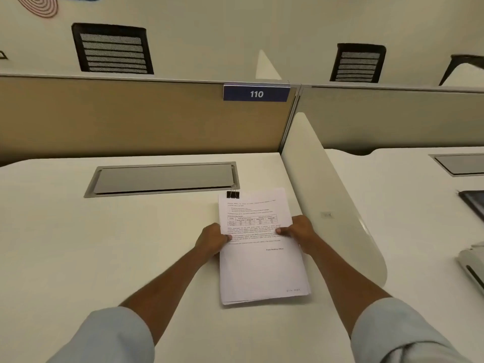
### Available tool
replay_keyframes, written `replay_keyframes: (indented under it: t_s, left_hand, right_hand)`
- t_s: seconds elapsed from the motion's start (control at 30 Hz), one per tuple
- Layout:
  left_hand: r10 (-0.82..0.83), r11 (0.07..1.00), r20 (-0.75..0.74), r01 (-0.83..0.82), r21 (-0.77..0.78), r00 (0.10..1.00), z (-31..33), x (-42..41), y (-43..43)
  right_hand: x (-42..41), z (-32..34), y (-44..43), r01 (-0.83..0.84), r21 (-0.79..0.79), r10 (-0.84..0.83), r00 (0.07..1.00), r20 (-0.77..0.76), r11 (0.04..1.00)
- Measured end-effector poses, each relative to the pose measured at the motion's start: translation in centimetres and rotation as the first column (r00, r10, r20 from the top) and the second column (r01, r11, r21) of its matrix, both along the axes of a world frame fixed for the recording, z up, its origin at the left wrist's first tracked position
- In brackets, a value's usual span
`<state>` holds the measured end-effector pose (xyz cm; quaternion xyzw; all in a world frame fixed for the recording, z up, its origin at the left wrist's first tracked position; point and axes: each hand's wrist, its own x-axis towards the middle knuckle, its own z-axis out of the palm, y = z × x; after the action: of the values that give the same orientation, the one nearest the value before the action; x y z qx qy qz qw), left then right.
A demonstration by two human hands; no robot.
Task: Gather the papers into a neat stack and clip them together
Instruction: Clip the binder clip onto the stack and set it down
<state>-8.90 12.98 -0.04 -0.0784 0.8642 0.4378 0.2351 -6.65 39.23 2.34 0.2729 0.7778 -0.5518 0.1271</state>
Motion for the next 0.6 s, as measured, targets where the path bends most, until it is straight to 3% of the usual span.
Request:
replay_keyframes:
  t_s: [0.2, 0.37, 0.6]
  left_hand:
    - [-0.037, 0.995, -0.001, 0.037, -0.088, 0.999, -0.3, 0.1, 1.1]
    - [-0.129, 0.960, -0.056, 0.110, -0.256, 0.990, 0.0, 0.3, 1.0]
    - [-0.259, 0.890, -0.100, 0.197, -0.411, 0.961, 0.6, 1.1, 0.4]
  right_hand:
    - [-1.8, -5.3, 2.6, -0.057, 0.169, 0.052, 0.998, 0.035, 0.984]
    - [-0.4, -1.4, -0.1, -0.136, 0.376, 0.123, 0.991, 0.060, 0.917]
    - [0.7, 0.9, -3.2, -0.201, 0.628, 0.139, 0.979, 0.147, 0.752]
